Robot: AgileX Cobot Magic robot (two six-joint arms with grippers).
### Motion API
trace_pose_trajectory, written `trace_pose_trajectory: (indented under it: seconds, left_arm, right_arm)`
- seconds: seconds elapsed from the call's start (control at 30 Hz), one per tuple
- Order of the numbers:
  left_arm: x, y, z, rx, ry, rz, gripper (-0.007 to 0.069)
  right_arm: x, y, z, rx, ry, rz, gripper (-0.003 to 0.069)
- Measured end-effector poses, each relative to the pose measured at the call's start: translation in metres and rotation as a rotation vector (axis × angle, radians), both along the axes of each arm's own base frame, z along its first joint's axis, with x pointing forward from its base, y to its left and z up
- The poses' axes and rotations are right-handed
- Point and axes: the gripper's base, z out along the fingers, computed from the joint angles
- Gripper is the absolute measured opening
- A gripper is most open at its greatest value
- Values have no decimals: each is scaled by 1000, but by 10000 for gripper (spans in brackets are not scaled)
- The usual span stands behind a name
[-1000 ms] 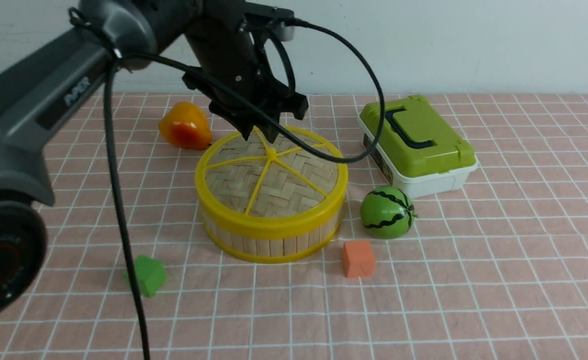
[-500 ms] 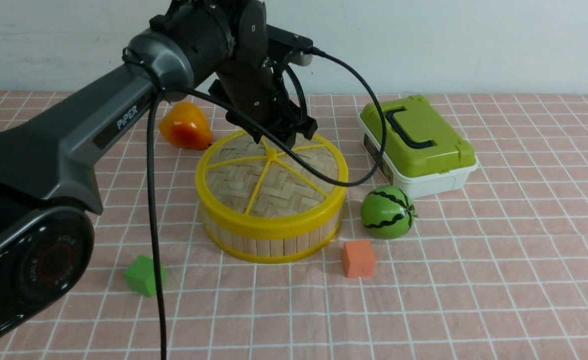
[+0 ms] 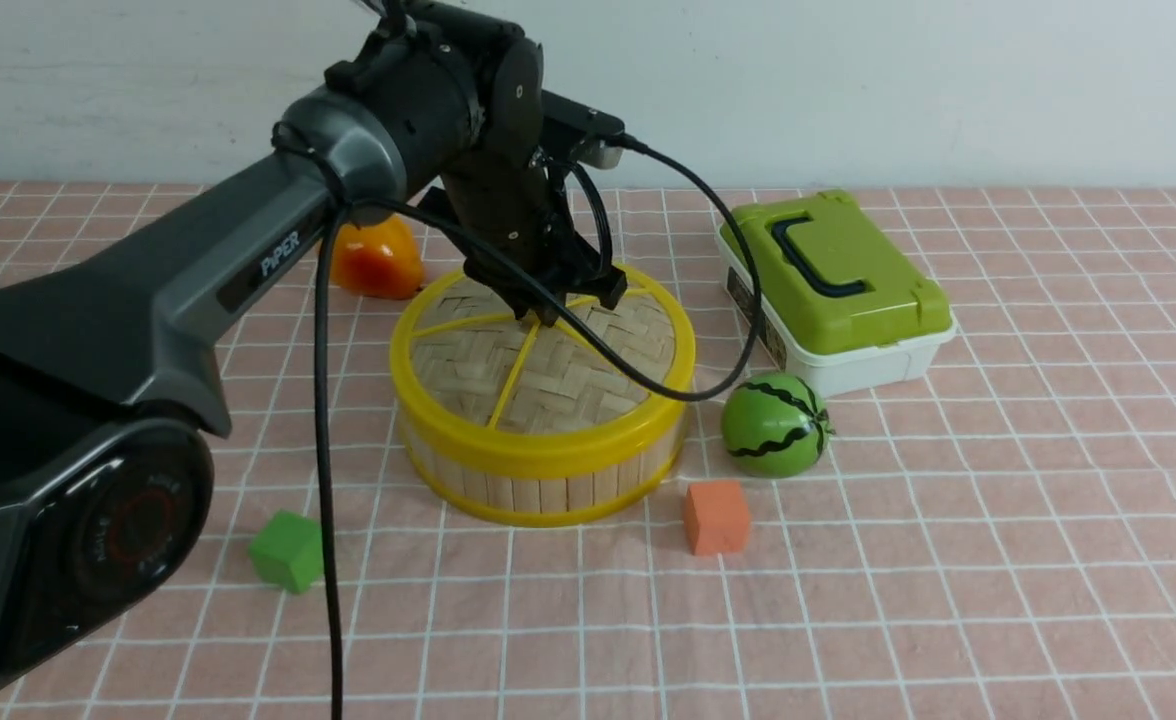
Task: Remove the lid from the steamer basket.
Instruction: Use the left arm to lift the lid of the steamer, then use the left arm to place the steamer lid on the table
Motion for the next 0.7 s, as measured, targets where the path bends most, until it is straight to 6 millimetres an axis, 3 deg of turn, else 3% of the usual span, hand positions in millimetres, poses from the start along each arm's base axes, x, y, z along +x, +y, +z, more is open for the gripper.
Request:
trace_pose_trajectory:
  seconds: [0.23, 0.37, 0.5, 0.57, 0.67, 0.7]
  left_arm:
    - [-2, 1, 8, -28, -2, 49, 104]
    - [-16, 10, 49, -50, -56, 69, 104]
    - [-50, 47, 136, -45, -231, 119, 104]
    - [-61, 69, 159, -53, -259, 172, 104]
    - [-64, 99, 171, -62, -261, 263, 104]
    - [-61, 126, 172, -71, -256, 350, 104]
  right_arm:
    - [0, 0, 0, 0, 0, 0, 241]
    - [0, 0, 0, 0, 0, 0, 241]
    - [0, 0, 0, 0, 0, 0, 241]
    - [0, 0, 0, 0, 0, 0, 241]
    - [0, 0, 0, 0, 0, 0, 241]
    - [0, 0, 0, 0, 0, 0, 241]
